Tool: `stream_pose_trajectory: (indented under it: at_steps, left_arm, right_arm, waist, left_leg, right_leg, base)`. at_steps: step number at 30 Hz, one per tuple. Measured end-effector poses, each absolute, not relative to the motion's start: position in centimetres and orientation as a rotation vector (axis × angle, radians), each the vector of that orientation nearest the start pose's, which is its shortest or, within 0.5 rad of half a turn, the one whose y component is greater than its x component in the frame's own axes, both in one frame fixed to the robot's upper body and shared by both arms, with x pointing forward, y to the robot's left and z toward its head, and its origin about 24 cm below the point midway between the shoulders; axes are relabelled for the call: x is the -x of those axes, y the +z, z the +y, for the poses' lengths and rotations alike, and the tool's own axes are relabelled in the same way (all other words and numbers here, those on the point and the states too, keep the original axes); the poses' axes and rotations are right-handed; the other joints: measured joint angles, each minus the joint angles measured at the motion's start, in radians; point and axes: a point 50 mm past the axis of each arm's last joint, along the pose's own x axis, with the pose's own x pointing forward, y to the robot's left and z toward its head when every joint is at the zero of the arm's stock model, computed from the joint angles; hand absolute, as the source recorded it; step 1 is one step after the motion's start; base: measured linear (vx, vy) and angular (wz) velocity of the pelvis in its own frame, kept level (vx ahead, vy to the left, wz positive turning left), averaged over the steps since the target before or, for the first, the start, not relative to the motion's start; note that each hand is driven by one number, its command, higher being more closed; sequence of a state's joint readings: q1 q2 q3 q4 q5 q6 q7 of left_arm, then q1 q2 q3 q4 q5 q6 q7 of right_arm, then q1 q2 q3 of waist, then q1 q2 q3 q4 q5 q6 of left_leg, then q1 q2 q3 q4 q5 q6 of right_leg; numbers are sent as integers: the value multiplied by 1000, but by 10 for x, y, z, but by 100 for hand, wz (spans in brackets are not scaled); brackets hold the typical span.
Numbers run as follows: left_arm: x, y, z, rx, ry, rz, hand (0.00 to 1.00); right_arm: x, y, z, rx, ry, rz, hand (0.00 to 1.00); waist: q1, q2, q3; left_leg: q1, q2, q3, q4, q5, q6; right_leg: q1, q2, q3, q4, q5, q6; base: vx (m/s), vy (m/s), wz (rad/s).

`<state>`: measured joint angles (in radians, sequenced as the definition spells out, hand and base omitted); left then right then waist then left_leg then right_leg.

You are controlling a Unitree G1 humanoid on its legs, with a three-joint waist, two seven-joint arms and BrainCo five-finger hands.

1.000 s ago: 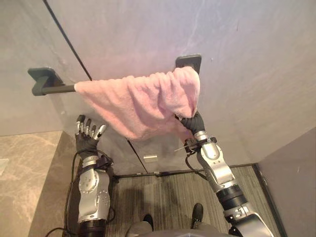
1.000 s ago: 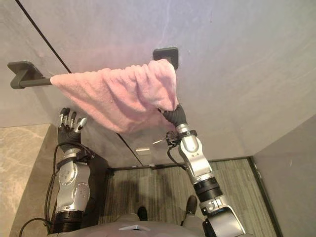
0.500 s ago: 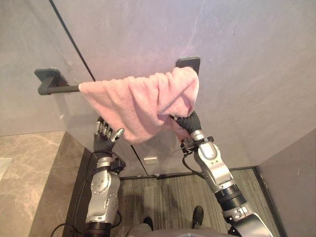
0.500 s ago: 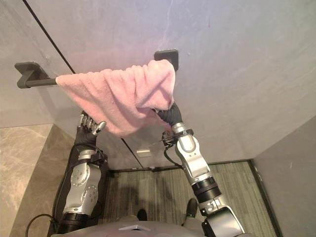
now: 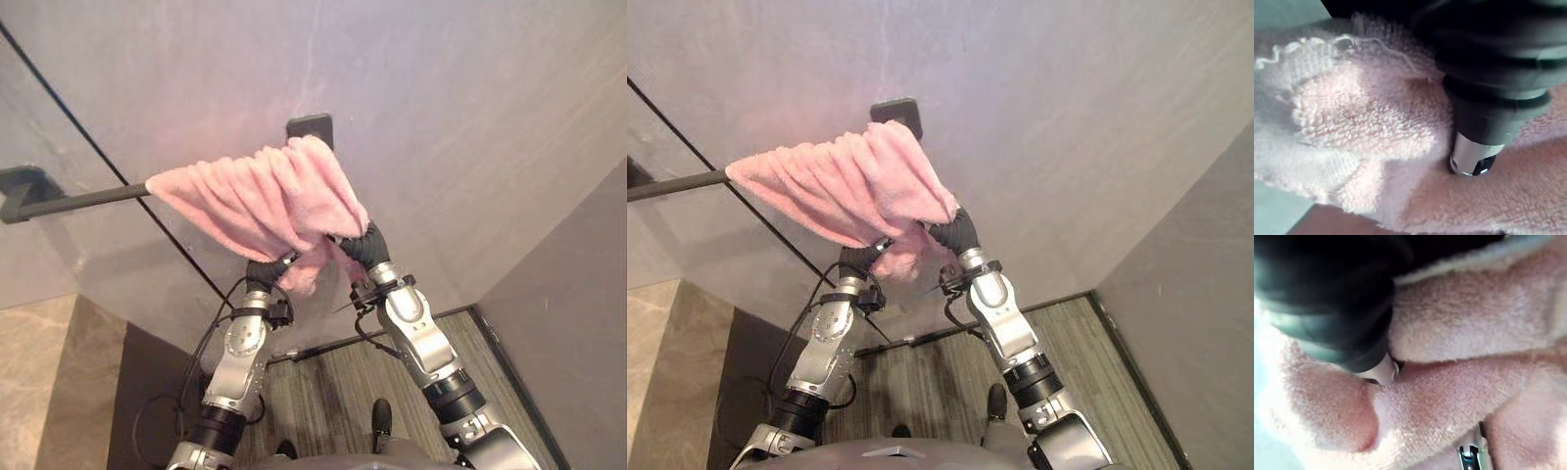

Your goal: Organize washtable

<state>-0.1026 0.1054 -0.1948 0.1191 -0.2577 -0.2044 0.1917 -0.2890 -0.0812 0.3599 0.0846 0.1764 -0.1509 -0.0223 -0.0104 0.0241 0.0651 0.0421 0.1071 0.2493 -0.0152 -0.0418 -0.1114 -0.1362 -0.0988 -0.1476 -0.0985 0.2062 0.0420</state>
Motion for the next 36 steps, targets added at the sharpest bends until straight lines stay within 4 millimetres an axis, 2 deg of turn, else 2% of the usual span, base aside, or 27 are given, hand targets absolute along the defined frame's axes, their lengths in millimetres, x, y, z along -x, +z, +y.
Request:
stream_pose_trajectory:
  at_steps: [9, 13, 17, 20, 23, 26, 29, 32, 36]
  left_arm:
    - [-272, 57, 140, 217, 93, -150, 100]
    - [-271, 57, 137, 237, 96, -151, 100]
    - [-263, 64, 140, 275, 104, -194, 100]
    - [-258, 59, 142, 280, 111, -178, 100]
    - [-254, 61, 146, 281, 119, -190, 100]
    - [-250, 60, 153, 281, 143, -193, 100]
    - [-249, 58, 158, 293, 174, -192, 100]
    - [-248, 58, 162, 289, 183, -193, 100]
    - [-245, 55, 169, 283, 204, -186, 100]
  right_arm:
    - [-279, 93, -59, -66, 415, -259, 100]
    - [-275, 88, -55, -82, 421, -239, 100]
    - [-275, 88, -53, -86, 438, -239, 100]
    - [-275, 87, -53, -84, 441, -234, 100]
    - [-276, 80, -51, -86, 441, -202, 100]
    - [-274, 81, -45, -110, 464, -206, 100]
    - [-275, 77, -40, -121, 477, -182, 100]
    - [-275, 78, -36, -130, 488, -181, 100]
    - [-280, 78, -32, -122, 514, -170, 100]
  waist:
    - [2, 0, 0]
    - [11, 2, 0]
    - [11, 13, -1]
    - [16, 30, -11]
    - [20, 31, -12]
    - [22, 31, -12]
    - [29, 31, -12]
    - [49, 29, -9]
    - [55, 30, 4]
  left_leg:
    - [7, -11, -5, 8, -9, 14]
    - [6, -14, -5, 3, -16, 24]
    - [11, -12, -10, -10, -15, 23]
    - [17, -12, -12, -13, -10, 15]
    - [17, -13, -20, -13, -9, 14]
    - [17, -13, -28, -13, -10, 15]
    - [20, -14, -38, -13, -12, 19]
    - [18, -14, -38, -13, -15, 22]
    - [18, -14, -39, -13, -19, 23]
  right_leg:
    - [16, -6, -10, 0, 7, 4]
    - [22, -10, -13, -1, -8, 17]
    - [30, -8, -24, -1, -16, 16]
    - [33, -8, -30, 0, -20, 17]
    - [35, -8, -33, 5, -15, 14]
    - [41, -10, -38, 6, -15, 14]
    - [51, -13, -51, 6, -19, 17]
    - [51, -13, -54, 5, -21, 19]
    - [52, -13, -54, 5, -24, 19]
  base:
    - [22, 17, 3]
    - [-52, 5, 2]
    - [2, -7, 4]
    - [59, 11, 5]
    - [58, 13, 4]
    - [50, 17, 9]
    - [19, 16, 12]
    - [-1, 0, 1]
    - [-1, -1, 1]
